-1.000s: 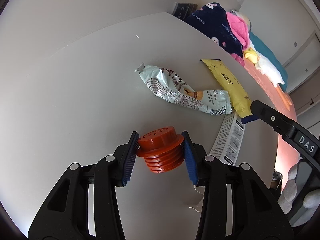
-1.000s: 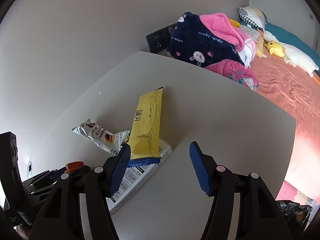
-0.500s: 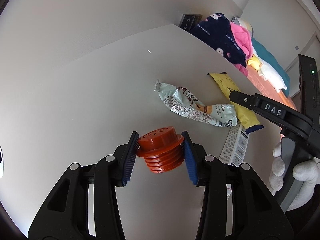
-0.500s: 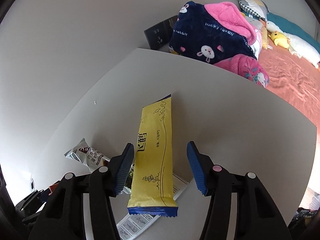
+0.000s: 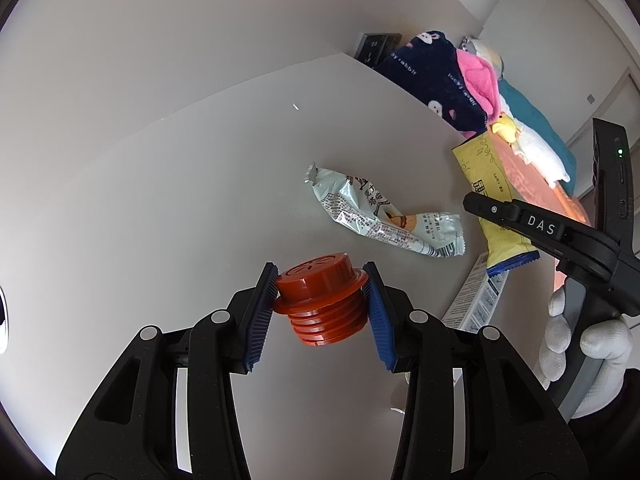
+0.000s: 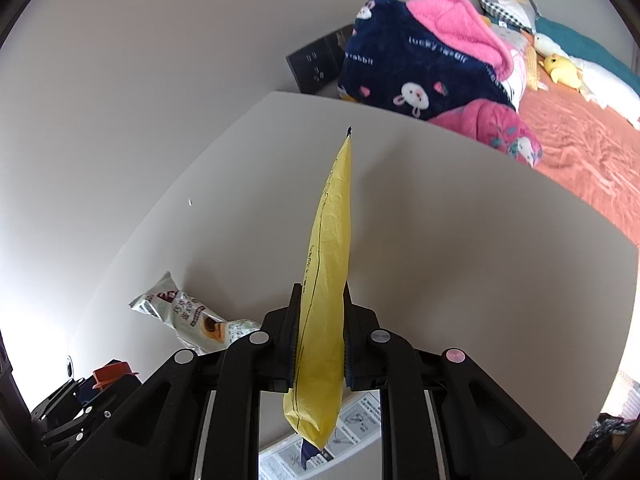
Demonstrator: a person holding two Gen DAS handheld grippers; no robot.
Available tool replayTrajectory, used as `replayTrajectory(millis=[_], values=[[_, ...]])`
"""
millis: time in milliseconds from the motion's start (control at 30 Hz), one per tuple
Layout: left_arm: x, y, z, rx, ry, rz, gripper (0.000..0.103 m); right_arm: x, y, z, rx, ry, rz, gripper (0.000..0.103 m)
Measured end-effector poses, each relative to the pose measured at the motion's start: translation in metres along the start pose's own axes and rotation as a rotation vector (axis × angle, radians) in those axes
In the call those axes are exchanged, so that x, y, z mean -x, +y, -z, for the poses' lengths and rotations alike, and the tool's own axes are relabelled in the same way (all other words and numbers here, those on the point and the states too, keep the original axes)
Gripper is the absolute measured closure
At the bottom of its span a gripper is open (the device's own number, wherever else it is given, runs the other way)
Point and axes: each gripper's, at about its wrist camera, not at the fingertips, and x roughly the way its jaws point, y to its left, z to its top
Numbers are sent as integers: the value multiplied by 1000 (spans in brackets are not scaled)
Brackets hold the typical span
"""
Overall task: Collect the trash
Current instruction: 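Carry the orange cap with the left tool while the right tool carries the yellow wrapper to the bag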
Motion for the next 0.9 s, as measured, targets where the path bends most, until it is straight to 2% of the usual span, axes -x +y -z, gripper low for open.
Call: replayTrajectory(millis=[400, 900], values=[[30, -30, 4, -47, -39, 29, 60, 67, 3, 13, 21, -81, -23, 85], [65, -74, 28, -105, -51, 85, 60, 147, -3, 63, 65, -119, -8, 85]])
